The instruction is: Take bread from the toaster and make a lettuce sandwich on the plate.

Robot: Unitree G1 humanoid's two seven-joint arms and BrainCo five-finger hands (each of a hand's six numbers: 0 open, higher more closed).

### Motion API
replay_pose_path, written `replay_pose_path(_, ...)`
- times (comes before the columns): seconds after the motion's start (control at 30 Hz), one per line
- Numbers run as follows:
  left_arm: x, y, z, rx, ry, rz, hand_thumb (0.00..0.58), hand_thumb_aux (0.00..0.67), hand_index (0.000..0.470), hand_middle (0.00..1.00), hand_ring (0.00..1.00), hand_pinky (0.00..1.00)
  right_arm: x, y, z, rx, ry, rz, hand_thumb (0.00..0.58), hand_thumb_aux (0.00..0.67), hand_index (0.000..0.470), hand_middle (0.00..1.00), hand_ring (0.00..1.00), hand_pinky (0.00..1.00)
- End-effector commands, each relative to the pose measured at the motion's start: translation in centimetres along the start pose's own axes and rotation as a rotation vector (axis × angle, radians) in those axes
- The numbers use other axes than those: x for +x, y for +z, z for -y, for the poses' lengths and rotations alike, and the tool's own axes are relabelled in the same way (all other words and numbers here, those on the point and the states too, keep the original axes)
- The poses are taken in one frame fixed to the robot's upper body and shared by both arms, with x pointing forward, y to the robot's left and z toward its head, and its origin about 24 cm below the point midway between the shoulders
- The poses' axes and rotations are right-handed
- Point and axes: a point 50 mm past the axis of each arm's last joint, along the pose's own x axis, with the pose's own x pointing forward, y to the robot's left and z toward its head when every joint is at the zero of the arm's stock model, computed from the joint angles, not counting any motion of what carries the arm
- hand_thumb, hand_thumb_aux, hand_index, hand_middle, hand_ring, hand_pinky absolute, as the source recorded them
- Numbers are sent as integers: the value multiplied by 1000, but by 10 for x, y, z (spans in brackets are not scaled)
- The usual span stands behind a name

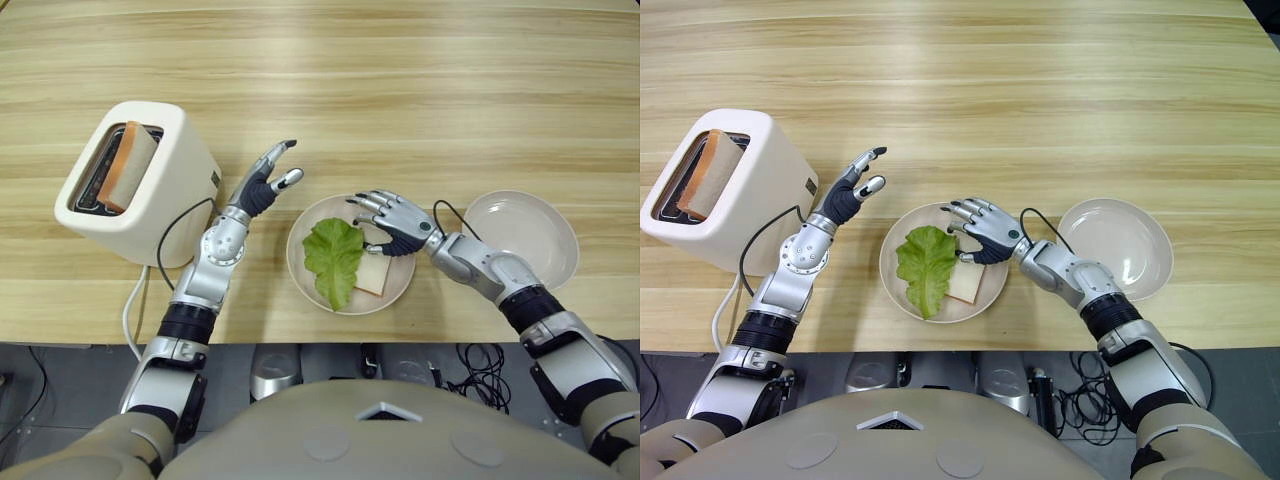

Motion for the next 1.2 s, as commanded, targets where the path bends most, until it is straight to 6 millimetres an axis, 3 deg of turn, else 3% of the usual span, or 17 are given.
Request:
replay_pose_path(0.03, 0, -6, 6, 2, -31, -34, 0, 0, 0, 0, 0, 0, 2, 7, -4, 5, 7, 21, 466, 373, 256, 0, 0, 0)
replay_pose_path(0.47, -1, -10, 9, 4, -49, -48, 0, 0, 0, 0, 0, 0, 3, 10, -2, 25, -15, 26, 478, 389, 267, 0, 0, 0)
replay_pose_path(0.5, -1, -10, 9, 3, -50, -48, 0, 0, 0, 0, 0, 0, 3, 10, -1, 23, -21, 26, 552, 523, 359, 0, 0, 0)
replay_pose_path(0.53, -1, -10, 9, 3, -51, -49, 0, 0, 0, 0, 0, 0, 3, 10, -1, 23, -26, 25, 580, 670, 460, 0, 0, 0)
replay_pose_path(1.0, -1, -16, 13, -4, -73, -69, 0, 0, 0, 0, 0, 0, 3, 7, -1, 36, -32, 4, 580, 670, 460, 0, 0, 0)
replay_pose_path(1.2, -2, -16, 13, -5, -69, -69, 0, 0, 0, 0, 0, 0, -8, -2, 10, 20, -64, -28, 580, 670, 460, 0, 0, 0)
